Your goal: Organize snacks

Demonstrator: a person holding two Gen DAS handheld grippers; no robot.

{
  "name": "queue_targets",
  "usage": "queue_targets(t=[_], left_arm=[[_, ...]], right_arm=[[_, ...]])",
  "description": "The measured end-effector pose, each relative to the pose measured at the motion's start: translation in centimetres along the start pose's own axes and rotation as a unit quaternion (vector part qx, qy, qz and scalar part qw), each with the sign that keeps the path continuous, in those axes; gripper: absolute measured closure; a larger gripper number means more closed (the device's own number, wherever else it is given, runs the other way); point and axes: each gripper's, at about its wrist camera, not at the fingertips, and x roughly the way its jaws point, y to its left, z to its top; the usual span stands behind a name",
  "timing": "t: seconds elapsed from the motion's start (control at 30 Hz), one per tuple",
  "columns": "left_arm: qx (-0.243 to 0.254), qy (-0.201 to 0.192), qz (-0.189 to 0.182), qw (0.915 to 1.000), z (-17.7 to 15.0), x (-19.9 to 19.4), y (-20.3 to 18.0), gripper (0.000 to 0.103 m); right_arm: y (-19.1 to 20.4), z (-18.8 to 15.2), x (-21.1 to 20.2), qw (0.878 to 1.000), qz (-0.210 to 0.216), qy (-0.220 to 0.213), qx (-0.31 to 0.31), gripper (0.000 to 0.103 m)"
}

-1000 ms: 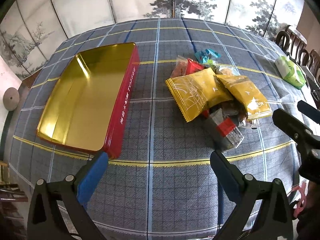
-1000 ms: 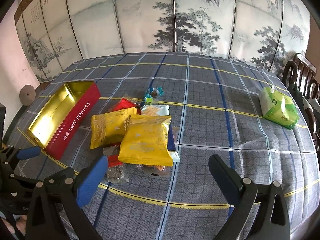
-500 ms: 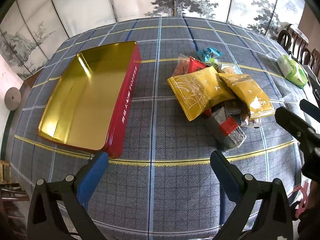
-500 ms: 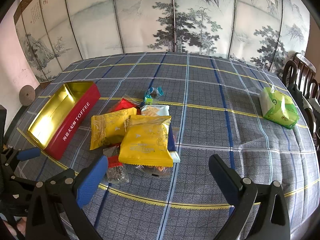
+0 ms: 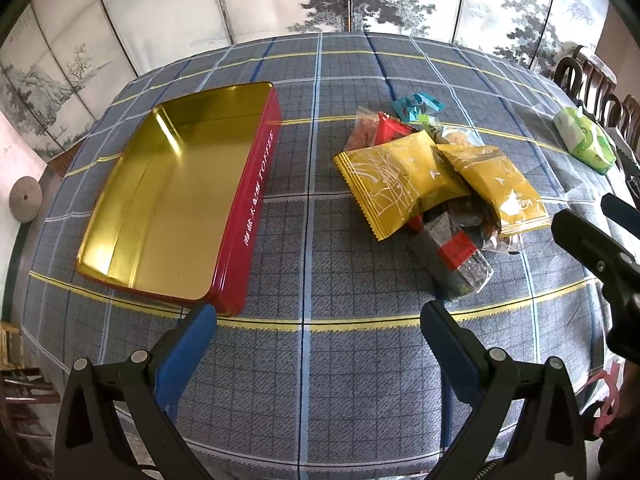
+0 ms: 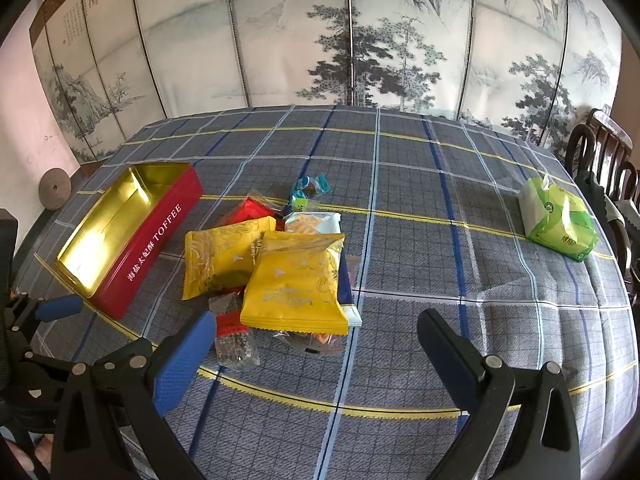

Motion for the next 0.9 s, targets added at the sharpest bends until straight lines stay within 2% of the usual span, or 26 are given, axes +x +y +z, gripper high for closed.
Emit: queue_targets(t=[0.73,0.77,0.83,0.9], left_arm=[[-0.002,0.002,0.013,0.9999,-0.1,0.1,0.7,0.002],[-0.002,0.002,0.013,0.9999,-0.1,0.1,0.7,0.002],[0.001,0.002,0.015,0.9999,-0.2,0.2,0.6,0.002],[0.001,0.003,0.012,0.9999,-0.2,0.3,0.5,0.002]], right_arm=[[1.0,0.0,0.6,1.000,-0.004,0.009,-0.020,0.001],[1.0,0.0,0.7,1.000,-0.006,0.010,-0.021,0.001],[0.9,0.0,1.0,1.000,-0.002,0.013,-0.022,0.012],[0.8,0.0,1.4,1.000,0.005,0.020,-0.018,0.014]])
